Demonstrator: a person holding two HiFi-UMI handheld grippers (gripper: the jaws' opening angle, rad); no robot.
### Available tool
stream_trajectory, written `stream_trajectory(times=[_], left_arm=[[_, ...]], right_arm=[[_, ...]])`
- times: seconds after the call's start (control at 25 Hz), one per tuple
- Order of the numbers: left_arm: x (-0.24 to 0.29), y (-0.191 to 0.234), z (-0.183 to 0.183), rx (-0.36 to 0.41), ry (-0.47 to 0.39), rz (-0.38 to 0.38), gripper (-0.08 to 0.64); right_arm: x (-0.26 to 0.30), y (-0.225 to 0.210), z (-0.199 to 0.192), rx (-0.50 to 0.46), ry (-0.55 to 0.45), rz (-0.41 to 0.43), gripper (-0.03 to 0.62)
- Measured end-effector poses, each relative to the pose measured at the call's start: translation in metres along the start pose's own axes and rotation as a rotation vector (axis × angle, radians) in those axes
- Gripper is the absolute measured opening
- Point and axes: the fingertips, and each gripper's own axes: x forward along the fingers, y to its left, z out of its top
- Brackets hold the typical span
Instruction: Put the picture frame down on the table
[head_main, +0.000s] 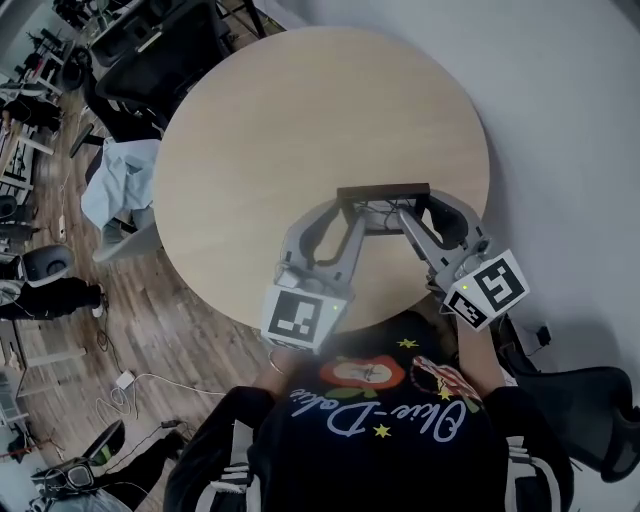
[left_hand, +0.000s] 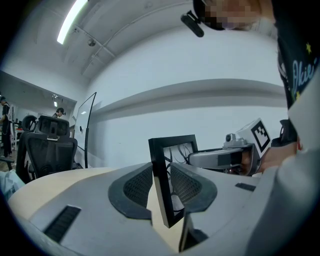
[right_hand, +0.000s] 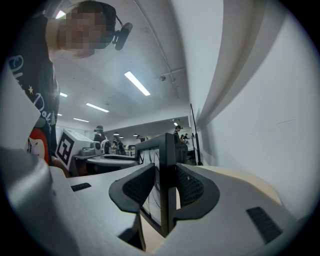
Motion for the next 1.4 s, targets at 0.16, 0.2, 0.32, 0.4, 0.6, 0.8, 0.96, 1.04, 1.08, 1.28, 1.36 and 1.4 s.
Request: stream_trajectory(times=[0.16, 0.2, 0.32, 0.4, 0.6, 0.8, 0.96, 1.04, 1.08, 1.28, 1.36, 1.4], left_arm=[[0.0, 0.017, -0.009, -0.002, 0.008, -0.033, 0.091], [0.0, 0.022, -0.013, -0.007, 0.014, -0.041, 0.091], [0.003, 0.039, -0.025, -0.024, 0.036, -0.072, 0.092], [0.005, 0.046, -0.031, -0.033, 0.051, -0.093, 0.091], [0.015, 0.049, -0.045, -0.038, 0.083, -0.131, 0.091], [0.023, 0.055, -0.063, -0.053, 0.121, -0.146, 0.092], [0.03, 0.062, -0.078, -0.058, 0.157, -0.149, 0.092], [0.032, 0.063, -0.086, -0.061, 0.175, -0.152, 0.092], [0.033, 0.064, -0.09, -0.063, 0.184, -0.153, 0.091], [0.039, 0.066, -0.109, -0.068, 0.229, -0.16, 0.094], [0.04, 0.066, -0.115, -0.07, 0.246, -0.165, 0.094], [0.042, 0.066, -0.119, -0.07, 0.254, -0.167, 0.094]], right_arm=[[0.015, 0.004, -0.011, 0.024, 0.025, -0.033, 0.098], [0.02, 0.005, -0.015, 0.031, 0.033, -0.044, 0.098], [0.035, 0.006, -0.027, 0.051, 0.06, -0.081, 0.098], [0.041, 0.006, -0.033, 0.07, 0.072, -0.103, 0.098], [0.043, -0.003, -0.049, 0.116, 0.096, -0.147, 0.098], [0.049, -0.01, -0.067, 0.162, 0.13, -0.17, 0.098], [0.056, -0.015, -0.084, 0.207, 0.154, -0.176, 0.098], [0.057, -0.017, -0.093, 0.232, 0.164, -0.18, 0.098], [0.058, -0.018, -0.097, 0.244, 0.17, -0.181, 0.098], [0.06, -0.022, -0.116, 0.288, 0.202, -0.19, 0.098], [0.06, -0.023, -0.123, 0.301, 0.213, -0.194, 0.098], [0.06, -0.024, -0.126, 0.309, 0.218, -0.196, 0.098]])
